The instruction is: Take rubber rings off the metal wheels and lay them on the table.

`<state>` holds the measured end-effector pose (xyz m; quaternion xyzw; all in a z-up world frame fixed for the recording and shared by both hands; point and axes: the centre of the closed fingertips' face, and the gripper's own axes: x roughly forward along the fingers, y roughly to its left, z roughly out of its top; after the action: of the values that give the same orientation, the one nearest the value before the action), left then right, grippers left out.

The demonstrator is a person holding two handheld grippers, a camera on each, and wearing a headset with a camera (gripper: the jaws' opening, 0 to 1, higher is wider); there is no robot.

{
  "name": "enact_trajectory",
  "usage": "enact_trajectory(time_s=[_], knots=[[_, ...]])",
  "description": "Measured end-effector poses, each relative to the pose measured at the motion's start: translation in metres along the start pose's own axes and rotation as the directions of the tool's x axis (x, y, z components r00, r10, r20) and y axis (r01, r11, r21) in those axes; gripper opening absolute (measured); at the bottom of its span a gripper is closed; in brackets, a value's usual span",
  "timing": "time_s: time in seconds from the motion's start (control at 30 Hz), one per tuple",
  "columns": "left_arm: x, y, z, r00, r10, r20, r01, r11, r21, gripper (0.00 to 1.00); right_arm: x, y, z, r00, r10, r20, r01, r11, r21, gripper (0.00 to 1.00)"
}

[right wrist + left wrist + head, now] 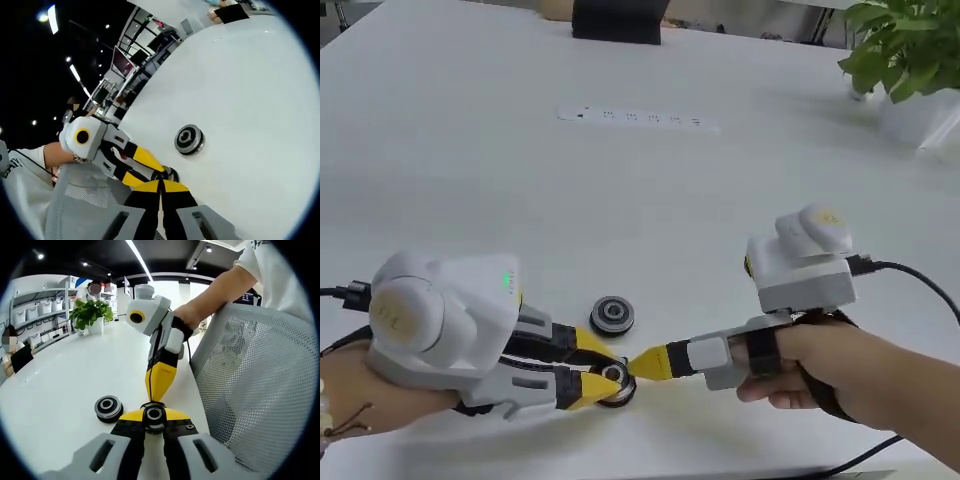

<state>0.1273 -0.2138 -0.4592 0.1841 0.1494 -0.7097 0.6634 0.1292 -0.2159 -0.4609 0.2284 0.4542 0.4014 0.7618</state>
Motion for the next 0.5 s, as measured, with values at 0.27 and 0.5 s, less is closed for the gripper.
enact_trajectory(time_s=[0.27,0.5], knots=[[0.001,0.0,0.001,1.0,-0.003,0.0,0.003,1.0,-0.001,0.08,0.0,0.003,0.001,0.9999,0.01,0.0,-0.01,1.0,-0.018,0.0],[0.002,0.001,0.001,1.0,0.0,0.003,0.0,1.0,0.0,0.08,0.003,0.012,0.005,0.9989,0.043,0.017,-0.043,0.999,-0.016,0.0]])
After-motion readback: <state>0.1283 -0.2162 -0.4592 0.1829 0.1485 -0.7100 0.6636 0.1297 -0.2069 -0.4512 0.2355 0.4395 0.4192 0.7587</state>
